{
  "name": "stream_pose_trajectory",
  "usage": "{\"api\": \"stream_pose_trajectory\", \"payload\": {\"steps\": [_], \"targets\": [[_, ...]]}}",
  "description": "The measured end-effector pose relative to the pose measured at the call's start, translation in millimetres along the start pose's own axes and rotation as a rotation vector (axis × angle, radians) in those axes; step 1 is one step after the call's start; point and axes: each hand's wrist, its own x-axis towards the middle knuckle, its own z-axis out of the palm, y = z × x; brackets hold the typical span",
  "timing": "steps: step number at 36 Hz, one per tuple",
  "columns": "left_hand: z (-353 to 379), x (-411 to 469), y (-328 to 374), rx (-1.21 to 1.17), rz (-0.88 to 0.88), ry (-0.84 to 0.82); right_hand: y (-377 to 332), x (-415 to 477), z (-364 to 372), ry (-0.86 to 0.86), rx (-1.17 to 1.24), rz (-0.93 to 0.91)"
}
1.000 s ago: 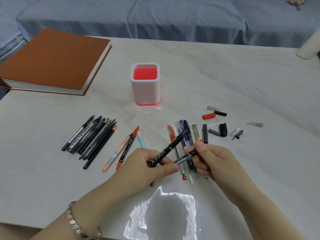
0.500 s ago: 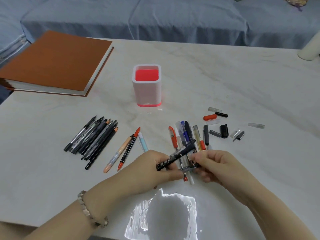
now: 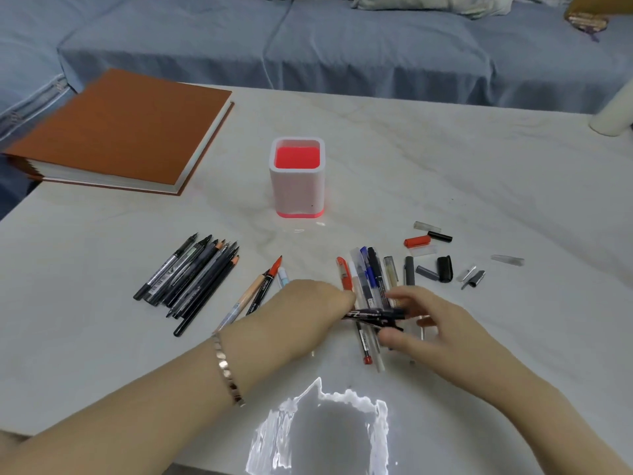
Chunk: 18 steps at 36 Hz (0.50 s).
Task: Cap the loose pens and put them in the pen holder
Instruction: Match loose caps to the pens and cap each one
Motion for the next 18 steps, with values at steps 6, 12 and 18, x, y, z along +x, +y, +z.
{"api": "stream_pose_trajectory", "payload": {"steps": [6,12,18], "targets": [[0,15,4,0.189,0.247,0.314,-8,4,6,-0.141,-0.149,-0.089],[12,8,-11,0.06,0.154,0.66,-7,9,18,-0.135,-0.178,-0.118],[37,-25,-42,-0.15,-0.327,0.634,6,14,27,0.153,-0.181,0.033]]}}
